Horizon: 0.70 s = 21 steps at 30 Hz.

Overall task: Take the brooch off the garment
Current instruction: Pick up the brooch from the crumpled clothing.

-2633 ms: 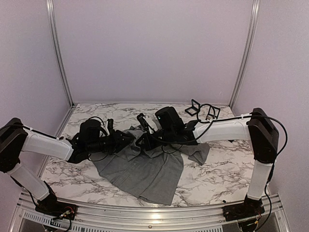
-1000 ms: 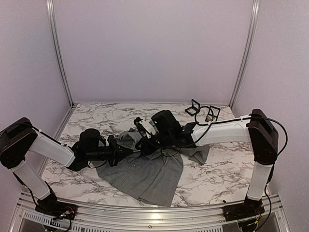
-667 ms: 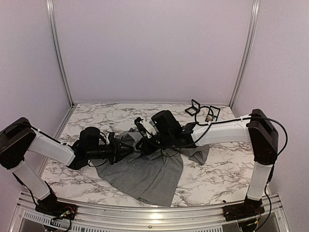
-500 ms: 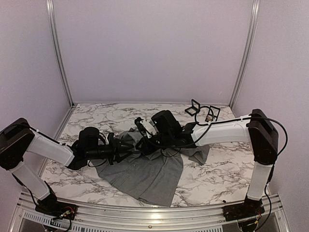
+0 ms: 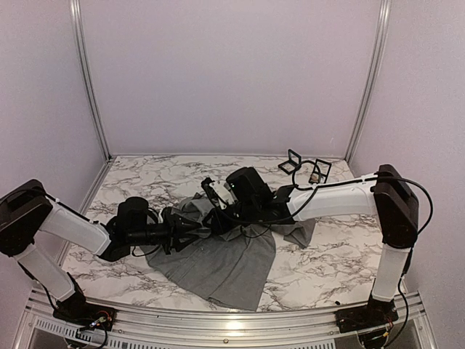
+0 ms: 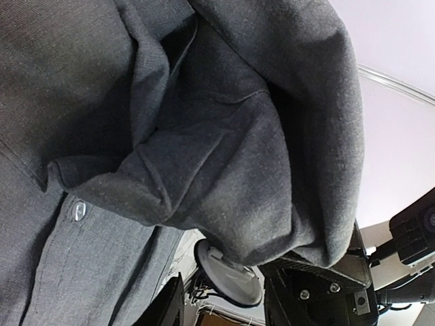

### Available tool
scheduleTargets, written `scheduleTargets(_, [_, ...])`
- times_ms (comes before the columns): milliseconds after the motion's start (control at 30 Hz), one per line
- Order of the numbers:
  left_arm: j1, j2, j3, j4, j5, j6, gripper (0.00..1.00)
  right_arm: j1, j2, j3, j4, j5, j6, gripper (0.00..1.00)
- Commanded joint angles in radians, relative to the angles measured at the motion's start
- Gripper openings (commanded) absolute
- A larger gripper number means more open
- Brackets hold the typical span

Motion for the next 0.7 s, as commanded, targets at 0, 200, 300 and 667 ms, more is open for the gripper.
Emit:
scheduleTargets(0, [-0.018, 0.027, -0.004, 0.094, -0.018, -0.05, 0.39, 0.017, -0.002, 0.038, 0.005, 0.007, 0.009, 0.0])
scheduleTargets(200, [-0.033, 0.063, -0.003, 0.155, -0.019, -0.083, 0.26, 0.02, -0.004, 0.032, 0.004, 0.013, 0.011, 0.0])
scheduleTargets(300, [-0.037, 0.071, -0.017, 0.177, -0.02, -0.098, 0.15, 0.021, -0.008, 0.028, 0.003, 0.02, 0.013, 0.0])
scheduleTargets(667, [-0.024, 0.046, 0.008, 0.112, -0.006, 0.034, 0.0, 0.02, -0.032, 0.011, -0.02, 0.091, 0.025, 0.0])
